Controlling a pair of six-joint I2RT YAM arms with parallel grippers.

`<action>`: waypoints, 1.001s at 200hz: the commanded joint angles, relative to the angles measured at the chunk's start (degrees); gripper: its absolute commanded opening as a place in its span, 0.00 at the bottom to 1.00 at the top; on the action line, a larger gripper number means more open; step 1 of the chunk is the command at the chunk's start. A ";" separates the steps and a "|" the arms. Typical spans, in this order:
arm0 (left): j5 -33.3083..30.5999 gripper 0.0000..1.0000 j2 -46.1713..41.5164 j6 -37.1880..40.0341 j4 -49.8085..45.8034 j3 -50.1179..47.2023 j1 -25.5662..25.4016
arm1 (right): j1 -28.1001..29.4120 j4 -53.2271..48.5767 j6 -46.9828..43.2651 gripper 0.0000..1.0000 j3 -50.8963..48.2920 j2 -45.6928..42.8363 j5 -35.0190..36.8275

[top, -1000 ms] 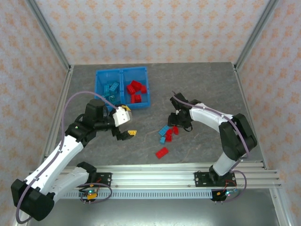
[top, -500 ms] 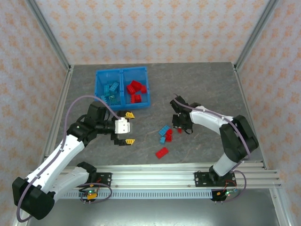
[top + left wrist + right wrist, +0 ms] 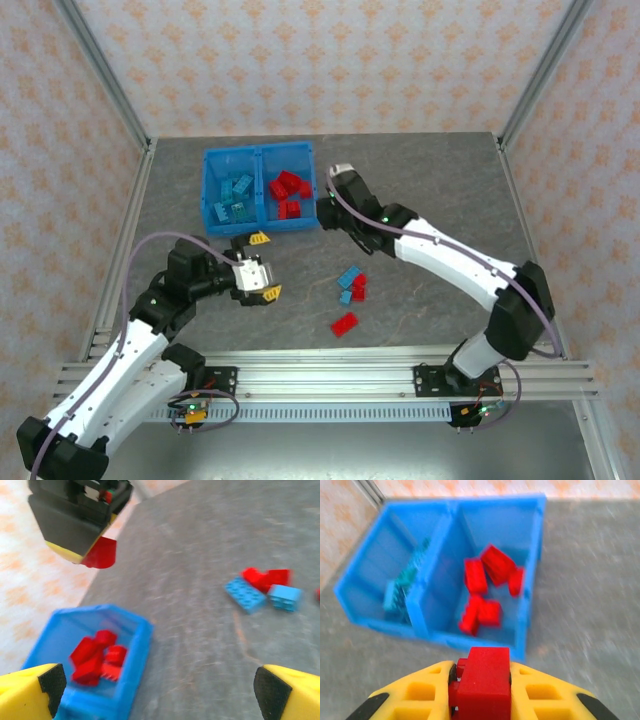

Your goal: Sort the legos into containers by color

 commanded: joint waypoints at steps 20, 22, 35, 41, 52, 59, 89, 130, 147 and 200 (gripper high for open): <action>-28.47 1.00 2.05 -21.59 8.16 3.91 -0.02 | -0.99 0.51 -1.02 0.24 17.87 19.98 3.61; -29.28 1.00 2.28 -22.03 7.98 4.22 -0.03 | -1.07 0.23 -0.89 0.24 18.99 20.87 3.87; -32.76 1.00 3.18 -23.85 7.07 5.29 0.05 | -1.31 -1.41 -0.62 0.24 24.46 26.42 5.87; -33.44 1.00 3.29 -24.02 6.88 5.41 0.01 | -1.35 -2.28 -0.86 0.24 27.27 28.87 6.81; -34.36 1.00 3.24 -24.26 7.27 5.20 0.06 | -1.31 -4.18 -1.13 0.24 32.07 33.11 8.02; -34.65 1.00 3.20 -24.51 7.69 5.00 0.15 | -1.34 -5.33 -1.46 0.24 35.11 35.53 8.38; -34.31 1.00 3.11 -24.42 7.90 4.88 0.23 | -1.57 -10.92 -2.97 0.26 47.23 45.89 8.68; -34.13 1.00 3.01 -23.72 8.52 4.35 0.23 | -1.66 -17.17 -2.45 0.44 55.83 48.71 7.45; -33.71 1.00 3.28 -23.51 8.97 3.94 0.27 | -1.66 -17.09 -3.04 0.49 55.08 45.72 7.52; -37.98 1.00 5.28 -27.41 9.79 3.96 0.23 | -1.66 -14.65 -5.34 0.50 43.47 29.82 7.27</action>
